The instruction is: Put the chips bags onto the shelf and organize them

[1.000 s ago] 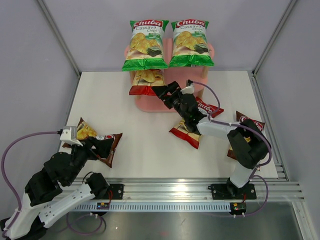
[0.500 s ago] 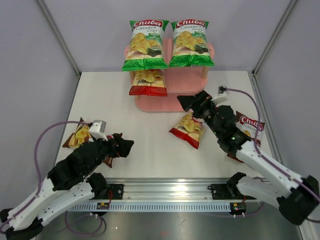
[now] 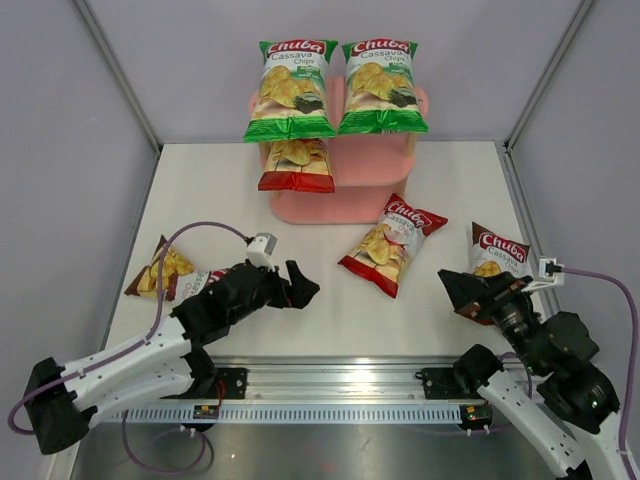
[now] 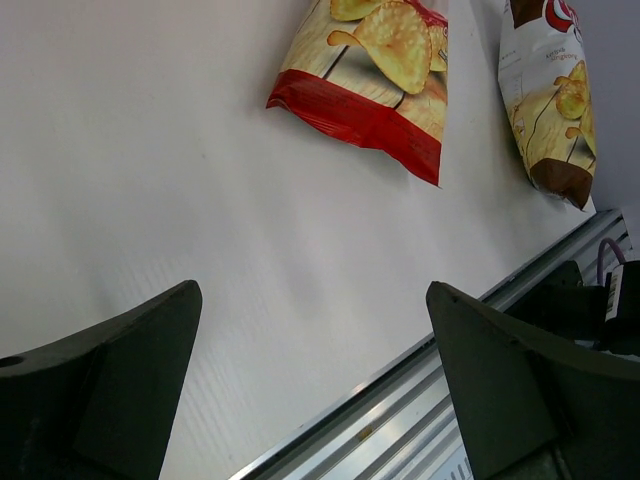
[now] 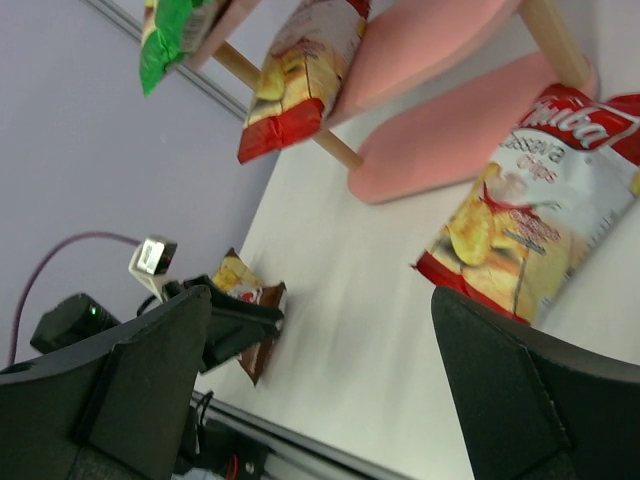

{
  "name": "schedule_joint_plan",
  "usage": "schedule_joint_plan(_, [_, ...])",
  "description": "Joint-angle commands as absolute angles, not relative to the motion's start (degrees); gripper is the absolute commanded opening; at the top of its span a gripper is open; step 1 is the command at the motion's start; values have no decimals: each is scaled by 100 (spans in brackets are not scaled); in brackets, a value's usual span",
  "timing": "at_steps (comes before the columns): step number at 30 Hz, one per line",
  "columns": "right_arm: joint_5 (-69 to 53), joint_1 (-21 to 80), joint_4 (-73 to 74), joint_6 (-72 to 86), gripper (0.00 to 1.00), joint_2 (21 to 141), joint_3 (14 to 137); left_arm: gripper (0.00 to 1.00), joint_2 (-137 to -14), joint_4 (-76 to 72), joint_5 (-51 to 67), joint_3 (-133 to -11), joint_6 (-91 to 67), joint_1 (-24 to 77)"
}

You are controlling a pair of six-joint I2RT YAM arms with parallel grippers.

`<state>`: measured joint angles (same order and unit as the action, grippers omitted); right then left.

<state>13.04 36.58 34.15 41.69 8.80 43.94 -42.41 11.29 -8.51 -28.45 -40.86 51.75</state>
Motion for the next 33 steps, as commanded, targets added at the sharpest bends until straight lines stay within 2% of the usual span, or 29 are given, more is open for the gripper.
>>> schedule_joint_plan(1, [1477, 3639, 5157, 4121, 99, 467, 4920, 99, -4752, 27, -729, -2927, -4061, 5194])
schedule_joint_plan(3, [1223, 3639, 5089, 4122, 100, 98, 4931, 99, -4965, -342, -791, -2962, -3982, 5186])
schedule_joint_plan(7, [1047, 3639, 5361, 4175, 99, 228, 5203, 99, -5589, -834, -774, -3050, -3894, 5089])
schedule_joint_plan(11, [975, 3639, 5221, 4140, 99, 123, 5159, 99, -6404, -1623, -537, -3094, -3833, 4922])
schedule_joint_plan(19, [870, 3639, 4712, 4104, 99, 105, 4931, 99, -7663, -2916, -791, -3278, -3876, 4860])
schedule_joint_plan(25, [782, 3639, 4448, 4201, 99, 105, 4922, 99, -8646, -2979, -1186, -3691, -3946, 4825])
schedule_joint_plan(33, [527, 3639, 3868, 4219, 99, 97, 4738, 99, -9799, -3682, -941, -4069, -4060, 4808])
